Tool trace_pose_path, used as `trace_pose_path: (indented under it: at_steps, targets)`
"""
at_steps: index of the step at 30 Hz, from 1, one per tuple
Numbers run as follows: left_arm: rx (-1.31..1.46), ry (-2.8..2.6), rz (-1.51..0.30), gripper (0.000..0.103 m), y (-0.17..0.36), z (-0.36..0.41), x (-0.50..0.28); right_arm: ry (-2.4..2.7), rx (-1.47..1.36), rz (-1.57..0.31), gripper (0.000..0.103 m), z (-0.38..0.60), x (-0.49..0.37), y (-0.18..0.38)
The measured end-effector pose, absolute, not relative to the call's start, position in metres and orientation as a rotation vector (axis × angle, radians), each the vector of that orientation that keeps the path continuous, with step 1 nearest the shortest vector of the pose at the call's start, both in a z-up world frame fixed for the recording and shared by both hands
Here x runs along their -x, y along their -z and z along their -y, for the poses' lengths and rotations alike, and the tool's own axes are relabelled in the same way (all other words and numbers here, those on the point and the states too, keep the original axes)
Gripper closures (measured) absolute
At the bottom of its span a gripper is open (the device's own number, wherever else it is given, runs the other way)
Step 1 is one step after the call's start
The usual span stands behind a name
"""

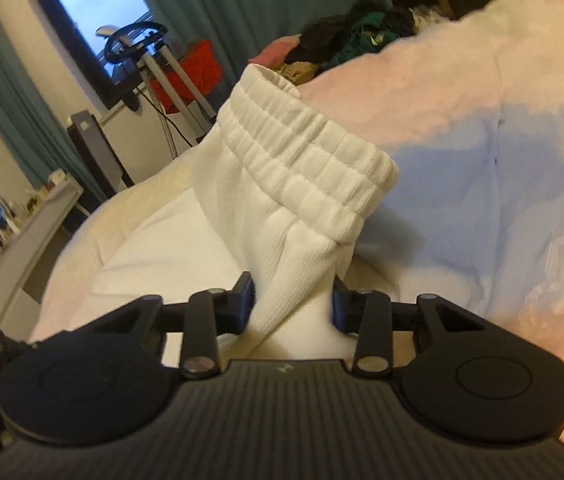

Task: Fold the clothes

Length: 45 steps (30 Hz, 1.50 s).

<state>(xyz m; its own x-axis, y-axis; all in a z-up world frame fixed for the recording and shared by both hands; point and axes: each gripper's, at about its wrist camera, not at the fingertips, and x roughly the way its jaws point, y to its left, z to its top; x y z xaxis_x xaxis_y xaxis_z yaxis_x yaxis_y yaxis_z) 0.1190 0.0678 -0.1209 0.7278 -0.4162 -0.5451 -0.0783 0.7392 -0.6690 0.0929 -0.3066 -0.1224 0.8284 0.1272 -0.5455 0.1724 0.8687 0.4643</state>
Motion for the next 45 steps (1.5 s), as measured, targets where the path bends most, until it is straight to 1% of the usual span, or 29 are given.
trace_pose_path:
  at_steps: [6, 10, 11, 12, 15, 16, 17, 19, 20, 21, 22, 24, 25, 26, 29, 30, 33, 39, 42, 45]
  targets:
    - [0.727, 0.211, -0.748, 0.007, 0.122, -0.065, -0.120, 0.034, -0.479, -0.591, 0.064, 0.300, -0.092, 0.118]
    - [0.726, 0.225, -0.750, 0.007, 0.123, -0.063, -0.120, 0.037, -0.498, -0.593, 0.064, 0.302, -0.091, 0.120]
    - [0.727, 0.230, -0.748, 0.011, 0.123, -0.063, -0.119, 0.038, -0.504, -0.593, 0.064, 0.303, -0.091, 0.121]
    - [0.723, 0.232, -0.745, 0.011, 0.122, -0.063, -0.119, 0.041, -0.523, -0.600, 0.063, 0.305, -0.092, 0.124]
    - [0.708, 0.236, -0.740, 0.012, 0.121, -0.062, -0.119, 0.056, -0.605, -0.630, 0.048, 0.315, -0.095, 0.134]
    - [0.706, 0.236, -0.740, 0.012, 0.121, -0.061, -0.119, 0.061, -0.632, -0.640, 0.038, 0.318, -0.096, 0.138]
    - [0.706, 0.238, -0.741, 0.012, 0.122, -0.062, -0.120, 0.066, -0.660, -0.650, 0.032, 0.321, -0.097, 0.142]
    - [0.711, 0.243, -0.745, 0.013, 0.123, -0.062, -0.121, 0.054, -0.709, -0.653, 0.027, 0.326, -0.100, 0.150]
    - [0.713, 0.245, -0.744, 0.014, 0.123, -0.063, -0.121, 0.045, -0.733, -0.653, 0.027, 0.328, -0.101, 0.154]
    - [0.709, 0.246, -0.744, 0.015, 0.124, -0.063, -0.121, 0.036, -0.757, -0.652, 0.028, 0.330, -0.102, 0.159]
    - [0.701, 0.246, -0.745, 0.016, 0.123, -0.063, -0.122, 0.027, -0.781, -0.652, 0.032, 0.332, -0.103, 0.163]
    - [0.682, 0.245, -0.745, 0.026, 0.119, -0.062, -0.121, 0.008, -0.786, -0.644, 0.045, 0.331, -0.102, 0.159]
    - [0.672, 0.244, -0.745, 0.028, 0.116, -0.061, -0.121, 0.000, -0.775, -0.635, 0.057, 0.330, -0.099, 0.155]
    - [0.661, 0.244, -0.745, 0.033, 0.113, -0.060, -0.120, -0.004, -0.758, -0.626, 0.064, 0.330, -0.097, 0.150]
    - [0.631, 0.241, -0.745, 0.045, 0.104, -0.058, -0.119, -0.008, -0.734, -0.615, 0.070, 0.328, -0.092, 0.141]
    - [0.620, 0.241, -0.746, 0.050, 0.101, -0.057, -0.118, -0.012, -0.748, -0.609, 0.071, 0.329, -0.089, 0.137]
    - [0.598, 0.249, -0.738, 0.059, 0.090, -0.055, -0.116, -0.034, -0.744, -0.567, 0.073, 0.330, -0.081, 0.112]
    - [0.631, 0.352, -0.685, 0.062, 0.040, -0.027, -0.127, -0.043, -0.797, -0.497, 0.073, 0.363, -0.080, 0.060]
    - [0.610, 0.398, -0.672, 0.062, 0.015, 0.015, -0.150, -0.011, -0.772, -0.473, 0.073, 0.398, -0.096, 0.034]
    - [0.592, 0.450, -0.686, 0.062, -0.002, 0.073, -0.185, 0.038, -0.776, -0.438, 0.073, 0.445, -0.110, 0.012]
